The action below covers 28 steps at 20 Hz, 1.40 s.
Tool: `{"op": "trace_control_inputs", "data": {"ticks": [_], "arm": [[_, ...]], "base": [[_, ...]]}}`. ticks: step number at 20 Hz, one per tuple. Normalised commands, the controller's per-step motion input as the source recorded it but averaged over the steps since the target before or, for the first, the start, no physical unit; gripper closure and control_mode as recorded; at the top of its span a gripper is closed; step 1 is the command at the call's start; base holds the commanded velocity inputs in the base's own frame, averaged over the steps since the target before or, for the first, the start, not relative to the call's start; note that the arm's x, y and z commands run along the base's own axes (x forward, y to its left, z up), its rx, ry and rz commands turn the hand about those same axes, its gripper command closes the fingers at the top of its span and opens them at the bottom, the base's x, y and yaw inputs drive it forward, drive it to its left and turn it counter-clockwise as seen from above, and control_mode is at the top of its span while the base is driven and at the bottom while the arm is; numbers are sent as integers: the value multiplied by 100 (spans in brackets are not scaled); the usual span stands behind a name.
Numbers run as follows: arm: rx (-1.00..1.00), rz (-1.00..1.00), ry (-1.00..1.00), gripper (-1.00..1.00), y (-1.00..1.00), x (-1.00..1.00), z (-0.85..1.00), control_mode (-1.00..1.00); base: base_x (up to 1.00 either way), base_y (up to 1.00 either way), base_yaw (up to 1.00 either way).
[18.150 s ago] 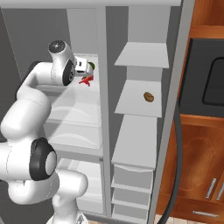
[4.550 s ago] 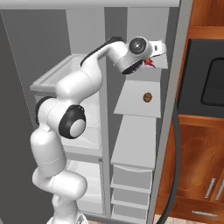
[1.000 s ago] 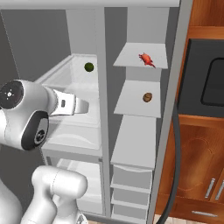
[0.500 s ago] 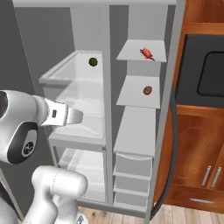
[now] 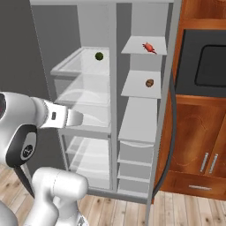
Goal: There's a fish in the fridge that needs to be moved to the freezer for freezing. Pick up the fish from the fridge, place it on any shelf in the freezer, and close the fridge and freezer doors when done.
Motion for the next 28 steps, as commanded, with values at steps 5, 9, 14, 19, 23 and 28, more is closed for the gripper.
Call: {"op": "trace_control_inputs", "data": {"ticks": [5, 9, 14, 19, 23, 28], "arm": [[0, 0, 0, -100, 0, 0, 0, 100], [0, 0, 0, -100, 0, 0, 0, 100], [0, 0, 0, -100, 0, -4, 0, -100], [0, 0, -9, -100, -36, -31, 0, -100], [0, 0, -15, -100, -87, -5, 0, -100], [0, 0, -16, -100, -100, 0, -5, -100]], "base": [[-30, -2, 1], [-58, -6, 0], [-23, 0, 0], [0, 0, 0], [0, 0, 0], [0, 0, 0]]}}
